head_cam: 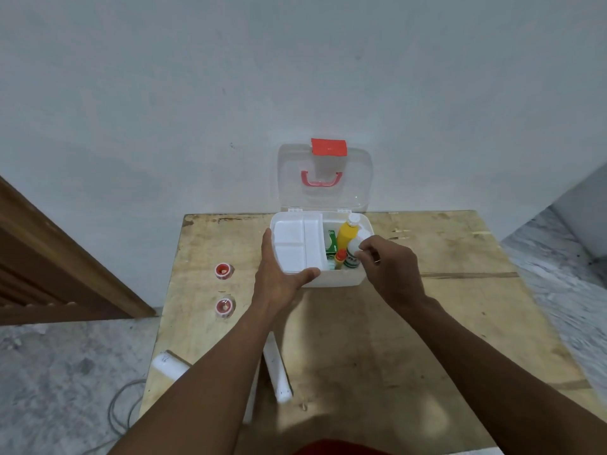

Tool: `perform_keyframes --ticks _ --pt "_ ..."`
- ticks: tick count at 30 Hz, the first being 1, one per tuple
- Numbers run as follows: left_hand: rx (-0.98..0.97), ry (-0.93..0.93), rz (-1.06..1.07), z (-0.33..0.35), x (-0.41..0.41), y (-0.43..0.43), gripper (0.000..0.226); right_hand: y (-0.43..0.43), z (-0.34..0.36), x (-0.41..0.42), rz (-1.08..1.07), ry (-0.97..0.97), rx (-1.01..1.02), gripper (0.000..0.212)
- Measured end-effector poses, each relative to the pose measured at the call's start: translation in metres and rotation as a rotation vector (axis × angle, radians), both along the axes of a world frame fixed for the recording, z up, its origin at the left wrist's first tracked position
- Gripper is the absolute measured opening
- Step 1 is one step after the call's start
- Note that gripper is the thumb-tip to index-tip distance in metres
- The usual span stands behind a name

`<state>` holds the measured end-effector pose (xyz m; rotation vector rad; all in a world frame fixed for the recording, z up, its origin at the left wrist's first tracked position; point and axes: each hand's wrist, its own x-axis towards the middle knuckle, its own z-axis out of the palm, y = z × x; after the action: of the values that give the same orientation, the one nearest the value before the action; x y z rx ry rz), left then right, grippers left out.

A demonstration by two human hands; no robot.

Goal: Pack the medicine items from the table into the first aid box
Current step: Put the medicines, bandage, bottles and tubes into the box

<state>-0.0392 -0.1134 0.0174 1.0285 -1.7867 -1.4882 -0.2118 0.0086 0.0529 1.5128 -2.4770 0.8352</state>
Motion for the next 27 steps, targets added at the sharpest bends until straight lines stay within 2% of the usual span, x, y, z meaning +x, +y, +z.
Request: perform_keyframes --ticks 2,6,11,14,18,24,27 --pt "-0.006 -0.002 -0.005 -0.001 -0.001 -0.001 0.099 0.010 -0.001 -0.009 0.007 -0.078 0.025 0.022" --pt "-0.010 0.007 -0.026 -0.003 -0.001 -0.001 0.098 0.019 -0.005 -0.031 0.048 -0.168 0.141 0.068" --pt "-0.022 -0.035 -0.013 -0.008 -0.002 -0.005 0.099 0.020 -0.004 -0.052 0.156 -0.369 0.209 0.108" --pt "-0.031 -0.060 -0.015 -0.007 -0.003 -0.006 0.096 0.016 -0.002 -0.066 0.264 -0.471 0.215 0.117" --pt "-0.035 -0.074 -0.037 0.001 -0.006 -0.003 0.090 0.011 -0.010 -0.089 0.318 -0.495 0.302 0.129" --pt "-0.013 -0.087 -0.032 0.011 -0.011 0.005 0.083 -0.003 -0.015 -0.106 0.576 -0.479 0.233 0.119" --pt "0.007 -0.100 0.001 0.009 -0.011 0.005 0.081 -0.012 -0.026 -0.110 0.601 -0.478 0.250 0.127"
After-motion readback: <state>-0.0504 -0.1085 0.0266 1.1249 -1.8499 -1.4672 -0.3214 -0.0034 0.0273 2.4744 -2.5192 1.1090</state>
